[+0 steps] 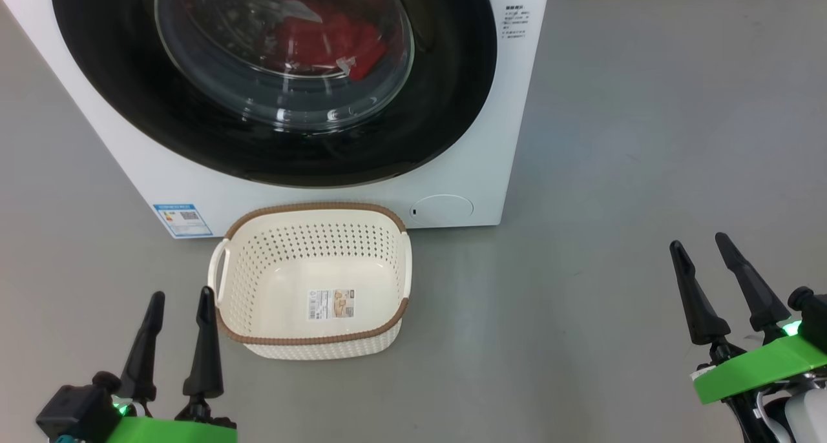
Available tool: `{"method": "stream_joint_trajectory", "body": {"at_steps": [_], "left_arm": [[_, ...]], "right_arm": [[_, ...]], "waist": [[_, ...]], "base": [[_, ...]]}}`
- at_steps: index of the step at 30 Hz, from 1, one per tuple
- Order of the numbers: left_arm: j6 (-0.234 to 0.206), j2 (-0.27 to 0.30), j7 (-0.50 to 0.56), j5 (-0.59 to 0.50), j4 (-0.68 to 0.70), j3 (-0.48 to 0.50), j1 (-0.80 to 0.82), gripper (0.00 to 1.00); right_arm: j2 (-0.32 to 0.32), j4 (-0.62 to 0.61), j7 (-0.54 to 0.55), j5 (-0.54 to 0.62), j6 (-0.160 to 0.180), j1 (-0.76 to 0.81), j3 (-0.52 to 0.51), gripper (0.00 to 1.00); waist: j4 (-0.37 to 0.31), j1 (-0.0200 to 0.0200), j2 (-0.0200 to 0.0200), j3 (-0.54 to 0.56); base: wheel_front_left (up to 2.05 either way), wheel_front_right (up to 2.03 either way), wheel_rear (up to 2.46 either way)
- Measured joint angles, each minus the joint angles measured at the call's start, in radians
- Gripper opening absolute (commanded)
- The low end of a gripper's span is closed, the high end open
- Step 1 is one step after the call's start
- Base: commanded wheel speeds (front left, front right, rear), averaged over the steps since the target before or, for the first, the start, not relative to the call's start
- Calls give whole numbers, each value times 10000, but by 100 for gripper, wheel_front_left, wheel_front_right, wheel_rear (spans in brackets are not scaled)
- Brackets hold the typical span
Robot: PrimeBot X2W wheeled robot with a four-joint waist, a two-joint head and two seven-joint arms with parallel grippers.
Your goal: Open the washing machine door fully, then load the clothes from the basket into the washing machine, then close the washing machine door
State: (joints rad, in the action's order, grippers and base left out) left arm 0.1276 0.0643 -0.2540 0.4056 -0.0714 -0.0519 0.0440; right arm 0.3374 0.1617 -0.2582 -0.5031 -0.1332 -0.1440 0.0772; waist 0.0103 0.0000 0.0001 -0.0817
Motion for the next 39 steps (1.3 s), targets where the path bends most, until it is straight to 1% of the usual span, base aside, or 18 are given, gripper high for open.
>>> {"method": "stream_joint_trajectory", "body": {"at_steps": [21,39], "left_arm": [[0,-12,0,-123,67,-2,-229,100],[0,-12,0,-155,52,-17,-230,100]], "right_arm": [[-29,46,8,4,0,109,-13,100],[-31,109,10,4,0,210,21,100]], "waist": [[45,0,0,253],[114,0,0,209]], "base": [[0,0,0],[0,0,0]]}}
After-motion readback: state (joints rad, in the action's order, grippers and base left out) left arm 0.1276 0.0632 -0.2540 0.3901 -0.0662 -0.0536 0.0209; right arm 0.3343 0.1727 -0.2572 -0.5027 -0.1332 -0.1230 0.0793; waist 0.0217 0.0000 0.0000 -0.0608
